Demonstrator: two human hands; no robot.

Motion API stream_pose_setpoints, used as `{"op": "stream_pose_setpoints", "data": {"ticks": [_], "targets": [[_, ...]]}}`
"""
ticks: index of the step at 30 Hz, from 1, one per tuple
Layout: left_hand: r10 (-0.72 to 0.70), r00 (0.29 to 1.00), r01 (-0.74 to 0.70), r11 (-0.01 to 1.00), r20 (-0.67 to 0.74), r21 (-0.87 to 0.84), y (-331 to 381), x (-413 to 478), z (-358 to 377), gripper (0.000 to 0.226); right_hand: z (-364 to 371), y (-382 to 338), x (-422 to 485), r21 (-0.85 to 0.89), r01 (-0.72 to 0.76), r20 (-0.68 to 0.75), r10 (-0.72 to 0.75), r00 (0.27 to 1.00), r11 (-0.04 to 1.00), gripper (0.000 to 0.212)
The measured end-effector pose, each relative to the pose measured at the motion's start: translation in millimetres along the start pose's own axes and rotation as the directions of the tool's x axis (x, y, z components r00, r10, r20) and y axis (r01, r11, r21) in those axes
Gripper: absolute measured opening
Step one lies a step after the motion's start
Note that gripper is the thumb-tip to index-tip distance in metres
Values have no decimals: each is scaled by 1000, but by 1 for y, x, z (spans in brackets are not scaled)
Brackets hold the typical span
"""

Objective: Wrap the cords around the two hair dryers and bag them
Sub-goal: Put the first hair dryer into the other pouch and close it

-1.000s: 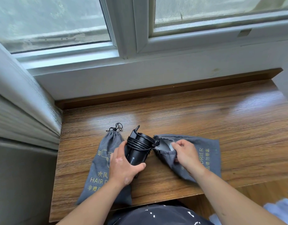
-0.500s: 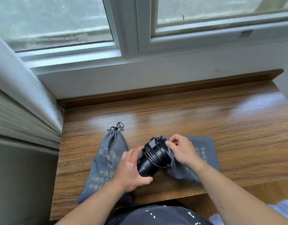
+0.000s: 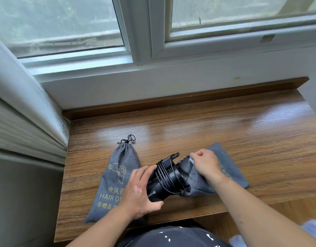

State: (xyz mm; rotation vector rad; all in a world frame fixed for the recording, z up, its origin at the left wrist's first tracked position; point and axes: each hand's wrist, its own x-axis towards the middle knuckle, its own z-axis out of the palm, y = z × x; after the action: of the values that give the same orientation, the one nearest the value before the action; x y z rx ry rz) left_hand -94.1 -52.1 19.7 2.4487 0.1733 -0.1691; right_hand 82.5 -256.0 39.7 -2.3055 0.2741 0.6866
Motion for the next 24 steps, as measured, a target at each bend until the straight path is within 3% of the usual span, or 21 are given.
{"op": "stream_pose_setpoints", "data": {"ticks": [6, 11, 15, 18, 22, 24], "targets": [[76, 995, -81, 995, 68, 60, -2, -4, 2, 110, -1, -1, -2, 160, 73, 6, -75, 997, 984, 24], [14, 973, -41, 993, 230, 114, 1, 6, 0, 114, -7, -5, -16, -108, 418, 160, -399, 903, 902, 14], [-66, 978, 57, 997, 199, 50, 5, 15, 3, 118, -3, -6, -27, -226, 570, 290, -504, 814, 790, 10], [-201, 973, 203, 979, 112, -13, 11, 19, 6, 120, 0, -5, -30, -285, 597, 306, -519, 798, 750, 19], [-244, 966, 243, 970, 90, 26, 21, 21, 8, 118, 0, -5, -31, -337, 534, 242, -476, 845, 776, 7], [-228, 972, 222, 972, 66, 79, 24, 20, 5, 117, 2, -6, -32, -331, 501, 194, -462, 866, 800, 12]]}}
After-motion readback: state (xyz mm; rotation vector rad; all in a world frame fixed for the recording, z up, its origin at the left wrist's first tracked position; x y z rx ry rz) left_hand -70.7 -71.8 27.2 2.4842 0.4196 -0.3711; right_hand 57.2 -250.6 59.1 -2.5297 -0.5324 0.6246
